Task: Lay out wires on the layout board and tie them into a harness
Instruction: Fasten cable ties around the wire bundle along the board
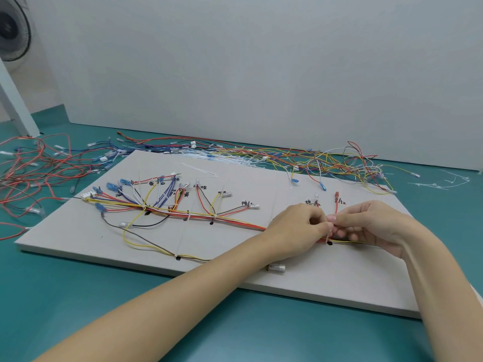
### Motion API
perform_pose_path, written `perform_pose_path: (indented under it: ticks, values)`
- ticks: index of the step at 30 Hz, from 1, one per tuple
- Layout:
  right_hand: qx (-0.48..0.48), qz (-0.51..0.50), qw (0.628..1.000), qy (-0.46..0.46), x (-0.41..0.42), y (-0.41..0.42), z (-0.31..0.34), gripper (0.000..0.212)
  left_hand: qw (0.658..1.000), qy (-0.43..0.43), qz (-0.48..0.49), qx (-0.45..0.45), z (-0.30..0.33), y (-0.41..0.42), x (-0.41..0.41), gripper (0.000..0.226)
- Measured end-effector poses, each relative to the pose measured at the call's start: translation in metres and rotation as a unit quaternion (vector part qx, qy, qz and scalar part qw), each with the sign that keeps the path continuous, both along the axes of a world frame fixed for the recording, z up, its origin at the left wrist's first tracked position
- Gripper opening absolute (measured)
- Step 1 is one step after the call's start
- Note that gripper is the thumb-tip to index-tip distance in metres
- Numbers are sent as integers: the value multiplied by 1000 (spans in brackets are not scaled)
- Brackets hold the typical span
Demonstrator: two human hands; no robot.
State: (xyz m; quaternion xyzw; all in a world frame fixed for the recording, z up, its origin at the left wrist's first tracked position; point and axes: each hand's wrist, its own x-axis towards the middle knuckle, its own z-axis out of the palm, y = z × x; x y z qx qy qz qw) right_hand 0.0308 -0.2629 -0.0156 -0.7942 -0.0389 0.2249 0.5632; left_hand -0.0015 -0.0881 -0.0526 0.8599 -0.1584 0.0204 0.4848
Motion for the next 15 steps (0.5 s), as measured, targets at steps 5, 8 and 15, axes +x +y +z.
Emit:
perform_pose_path:
  ticks: [5,8,15]
  values:
    - [-9,31,996,-77,-3,2,0,21,996,4,22,-85,1,3,7,8]
    - [-9,53,990,-133,-6,5,0,26,992,35,4,-119,4,6,11,11]
    - [-10,50,980,-191,-5,9,0,20,977,130,16,-169,13,9,17,19]
